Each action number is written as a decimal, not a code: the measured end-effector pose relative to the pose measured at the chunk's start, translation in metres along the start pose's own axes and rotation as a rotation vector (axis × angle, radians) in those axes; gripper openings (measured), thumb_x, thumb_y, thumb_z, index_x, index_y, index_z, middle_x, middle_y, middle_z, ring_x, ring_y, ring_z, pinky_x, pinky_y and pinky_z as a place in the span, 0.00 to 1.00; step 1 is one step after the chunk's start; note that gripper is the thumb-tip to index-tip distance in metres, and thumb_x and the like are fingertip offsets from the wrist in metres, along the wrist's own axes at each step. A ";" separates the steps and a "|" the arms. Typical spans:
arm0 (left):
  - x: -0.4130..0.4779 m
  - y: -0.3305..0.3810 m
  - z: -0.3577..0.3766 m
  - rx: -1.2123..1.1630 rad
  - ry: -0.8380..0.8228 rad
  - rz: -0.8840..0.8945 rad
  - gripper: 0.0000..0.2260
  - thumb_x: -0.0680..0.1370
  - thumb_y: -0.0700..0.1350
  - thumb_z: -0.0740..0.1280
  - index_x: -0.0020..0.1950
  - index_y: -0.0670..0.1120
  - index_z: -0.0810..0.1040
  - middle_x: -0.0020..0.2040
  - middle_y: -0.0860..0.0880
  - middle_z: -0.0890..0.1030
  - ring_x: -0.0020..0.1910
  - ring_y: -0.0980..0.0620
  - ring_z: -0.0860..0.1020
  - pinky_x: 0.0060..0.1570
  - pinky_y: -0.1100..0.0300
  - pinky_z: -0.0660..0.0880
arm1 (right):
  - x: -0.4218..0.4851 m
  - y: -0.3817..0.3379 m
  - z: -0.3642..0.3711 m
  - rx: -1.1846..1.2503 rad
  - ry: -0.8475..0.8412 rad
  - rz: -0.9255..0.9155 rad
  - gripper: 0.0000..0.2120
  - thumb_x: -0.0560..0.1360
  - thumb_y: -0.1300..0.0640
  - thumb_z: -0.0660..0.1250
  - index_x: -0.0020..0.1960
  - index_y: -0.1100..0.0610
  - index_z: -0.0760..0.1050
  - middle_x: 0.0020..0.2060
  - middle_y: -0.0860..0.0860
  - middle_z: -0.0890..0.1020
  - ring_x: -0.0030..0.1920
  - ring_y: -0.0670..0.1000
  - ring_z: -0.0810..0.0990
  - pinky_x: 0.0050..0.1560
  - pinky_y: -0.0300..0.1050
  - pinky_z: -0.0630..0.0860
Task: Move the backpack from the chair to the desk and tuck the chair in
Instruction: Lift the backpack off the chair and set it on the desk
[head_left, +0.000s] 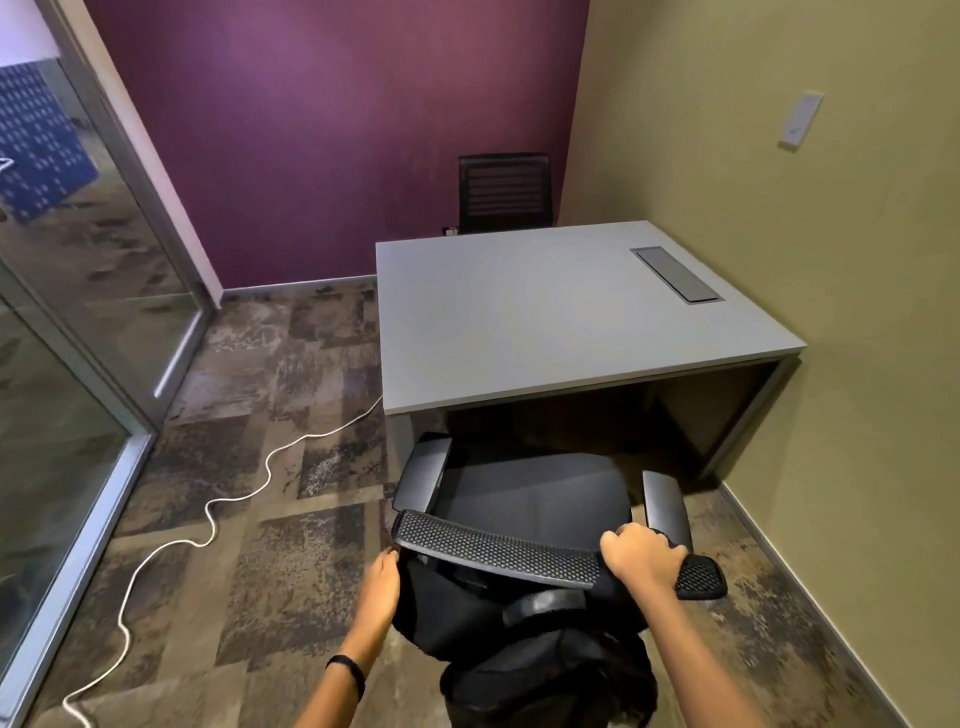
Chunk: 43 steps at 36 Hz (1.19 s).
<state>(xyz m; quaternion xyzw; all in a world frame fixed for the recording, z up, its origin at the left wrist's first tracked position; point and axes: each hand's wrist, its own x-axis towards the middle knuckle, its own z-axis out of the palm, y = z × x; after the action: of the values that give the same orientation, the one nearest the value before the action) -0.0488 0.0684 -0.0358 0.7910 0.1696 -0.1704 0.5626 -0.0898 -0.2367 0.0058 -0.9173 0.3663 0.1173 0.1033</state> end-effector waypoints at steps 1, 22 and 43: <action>-0.004 -0.003 0.003 -0.023 -0.007 -0.005 0.21 0.83 0.51 0.50 0.75 0.44 0.61 0.76 0.43 0.62 0.74 0.44 0.61 0.74 0.49 0.58 | 0.000 0.000 0.000 -0.004 -0.002 0.000 0.18 0.75 0.49 0.54 0.50 0.55 0.80 0.53 0.54 0.81 0.56 0.56 0.76 0.64 0.56 0.63; -0.103 -0.044 0.111 0.972 -0.705 1.049 0.41 0.75 0.64 0.60 0.77 0.52 0.38 0.77 0.56 0.35 0.75 0.57 0.33 0.73 0.52 0.32 | -0.009 0.004 -0.003 0.003 0.014 -0.024 0.18 0.75 0.51 0.54 0.51 0.55 0.80 0.54 0.56 0.81 0.57 0.58 0.76 0.64 0.56 0.63; -0.056 -0.028 0.150 0.873 -0.745 0.532 0.39 0.74 0.62 0.65 0.77 0.50 0.50 0.79 0.48 0.54 0.78 0.45 0.48 0.75 0.47 0.44 | -0.009 0.018 0.003 0.059 -0.003 -0.172 0.19 0.78 0.52 0.51 0.57 0.56 0.77 0.60 0.56 0.78 0.63 0.57 0.72 0.70 0.67 0.55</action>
<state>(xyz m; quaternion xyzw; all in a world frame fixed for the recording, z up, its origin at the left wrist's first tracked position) -0.1232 -0.0697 -0.0795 0.8504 -0.3253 -0.3420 0.2324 -0.1094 -0.2429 0.0040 -0.9417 0.2894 0.0984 0.1406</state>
